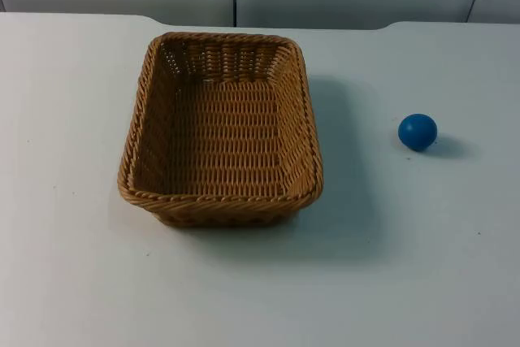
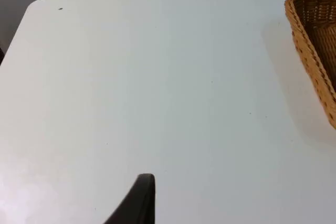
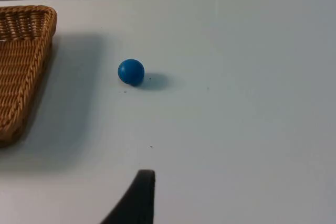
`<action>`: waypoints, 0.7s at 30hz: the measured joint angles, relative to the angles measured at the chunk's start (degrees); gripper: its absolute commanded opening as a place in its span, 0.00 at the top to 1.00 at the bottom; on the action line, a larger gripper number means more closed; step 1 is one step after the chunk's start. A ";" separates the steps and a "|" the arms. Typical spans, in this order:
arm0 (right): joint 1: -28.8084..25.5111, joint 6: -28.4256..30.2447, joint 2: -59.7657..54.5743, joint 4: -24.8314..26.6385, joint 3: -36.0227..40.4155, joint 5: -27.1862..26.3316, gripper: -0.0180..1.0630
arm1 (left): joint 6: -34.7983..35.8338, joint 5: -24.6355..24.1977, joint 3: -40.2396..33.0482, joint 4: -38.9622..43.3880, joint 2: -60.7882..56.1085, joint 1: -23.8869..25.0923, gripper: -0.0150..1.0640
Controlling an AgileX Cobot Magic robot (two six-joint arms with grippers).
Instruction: Pick up the basket with the left hand and place the ball into the basket with the right hand.
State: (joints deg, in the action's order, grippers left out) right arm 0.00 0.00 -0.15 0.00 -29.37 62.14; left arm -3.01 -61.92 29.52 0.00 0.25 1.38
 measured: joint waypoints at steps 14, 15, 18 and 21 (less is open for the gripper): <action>0.00 0.00 0.00 0.00 0.00 0.00 0.01 | 1.30 -0.51 1.52 0.42 1.05 0.00 0.01; 0.00 0.00 0.00 0.00 0.00 0.00 0.01 | 1.30 -0.51 2.85 0.60 2.52 0.00 0.01; 0.00 0.00 0.00 0.00 0.00 0.00 0.01 | 1.30 2.77 8.50 1.29 9.10 0.00 0.01; 0.00 0.00 0.00 0.00 0.00 0.00 0.01 | 1.30 6.91 14.33 1.06 14.54 0.00 0.01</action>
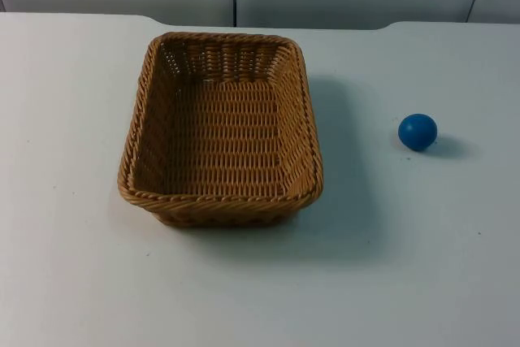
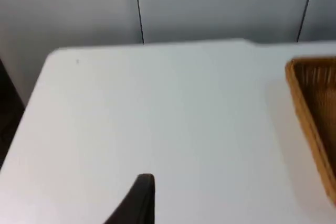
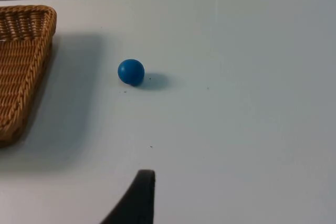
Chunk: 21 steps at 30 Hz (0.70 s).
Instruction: Pick up the basket with the left hand and place the ball into the basket with the right hand.
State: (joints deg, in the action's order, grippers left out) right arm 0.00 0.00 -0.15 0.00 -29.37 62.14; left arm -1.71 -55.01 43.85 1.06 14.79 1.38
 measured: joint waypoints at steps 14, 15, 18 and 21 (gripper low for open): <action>0.00 0.00 0.00 0.00 0.00 0.00 0.01 | -6.05 6.18 37.10 -15.72 37.66 0.00 0.01; 0.00 0.00 0.00 0.00 0.00 0.00 0.01 | -7.38 6.18 39.30 -17.37 40.13 0.00 0.01; 0.00 0.00 0.00 0.00 0.00 0.00 0.01 | -11.01 6.58 43.86 -22.02 47.61 0.00 0.01; 0.00 0.00 0.00 0.00 0.00 0.00 0.01 | -13.50 6.83 45.95 -24.97 52.19 0.00 0.01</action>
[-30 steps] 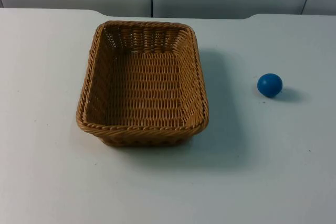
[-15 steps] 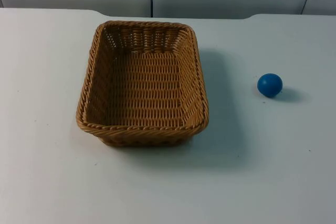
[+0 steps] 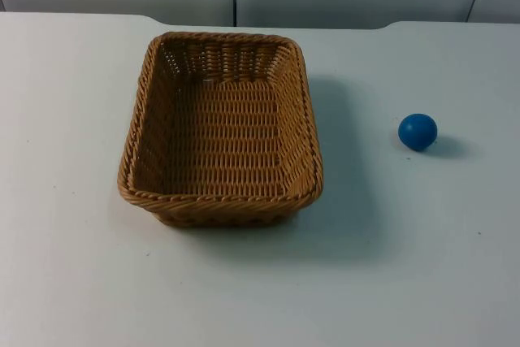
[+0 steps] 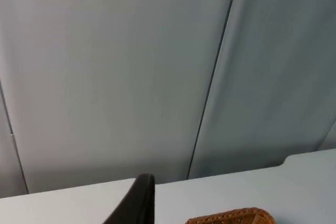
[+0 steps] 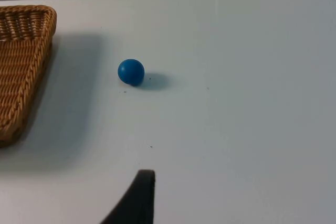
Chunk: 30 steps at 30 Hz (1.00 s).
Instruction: Pick up the basket with the left hand and place the ball into the basket with the right hand.
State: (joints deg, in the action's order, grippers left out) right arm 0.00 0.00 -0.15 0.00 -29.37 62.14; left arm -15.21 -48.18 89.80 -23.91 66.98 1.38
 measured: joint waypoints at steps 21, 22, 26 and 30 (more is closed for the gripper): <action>0.00 0.00 0.00 0.00 0.00 0.00 0.01 | -4.34 4.95 0.90 0.16 31.24 -16.00 0.01; 0.00 0.00 0.00 0.00 0.00 0.00 0.01 | -4.19 5.38 0.90 -0.50 33.10 -16.00 0.01; 0.00 0.00 0.00 0.00 0.00 0.00 0.01 | -3.55 5.87 0.90 -1.69 40.00 -16.00 0.01; 0.00 0.00 0.00 0.00 0.00 0.00 0.01 | -0.42 6.48 0.90 -1.05 46.00 -16.00 0.01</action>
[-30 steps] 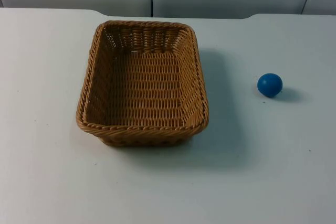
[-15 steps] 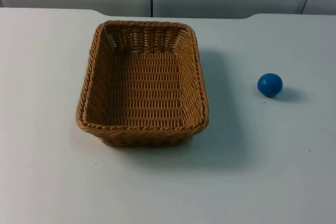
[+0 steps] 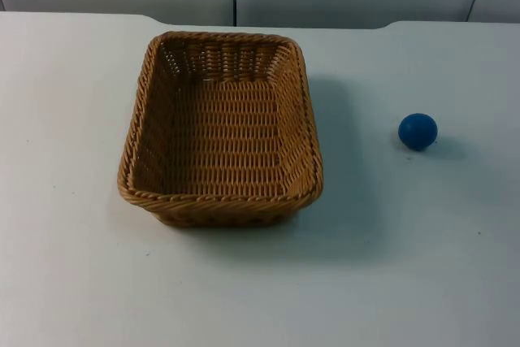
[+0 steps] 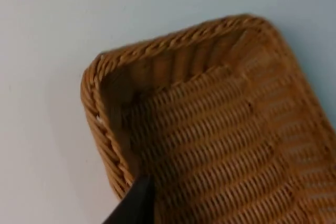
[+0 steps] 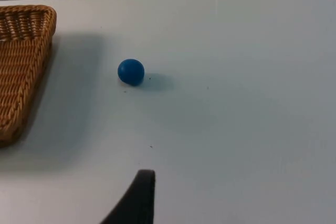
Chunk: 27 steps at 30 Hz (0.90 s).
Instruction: Pick up the basket with the left hand and place the ball into the basket with the right hand.
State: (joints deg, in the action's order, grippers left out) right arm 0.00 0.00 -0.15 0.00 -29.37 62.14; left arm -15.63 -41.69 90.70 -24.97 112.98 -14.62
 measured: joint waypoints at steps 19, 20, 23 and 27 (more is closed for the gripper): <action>0.00 0.00 0.00 0.00 0.00 0.00 0.01 | 13.29 10.01 -6.49 11.54 11.08 0.00 0.01; 0.00 0.00 0.00 0.00 0.00 0.00 0.01 | 14.06 10.89 -7.25 11.54 11.21 0.00 0.01; 0.00 0.00 0.00 0.00 0.00 0.00 0.01 | 14.74 13.18 -8.44 12.01 11.30 -0.39 0.01; 0.00 0.00 0.00 0.00 0.00 0.00 0.01 | 17.27 15.28 -8.63 14.13 11.30 -2.61 0.01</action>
State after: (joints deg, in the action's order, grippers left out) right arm 0.00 0.00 -0.15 0.00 -29.37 62.14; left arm 1.64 -26.42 82.06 -10.84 124.28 -17.23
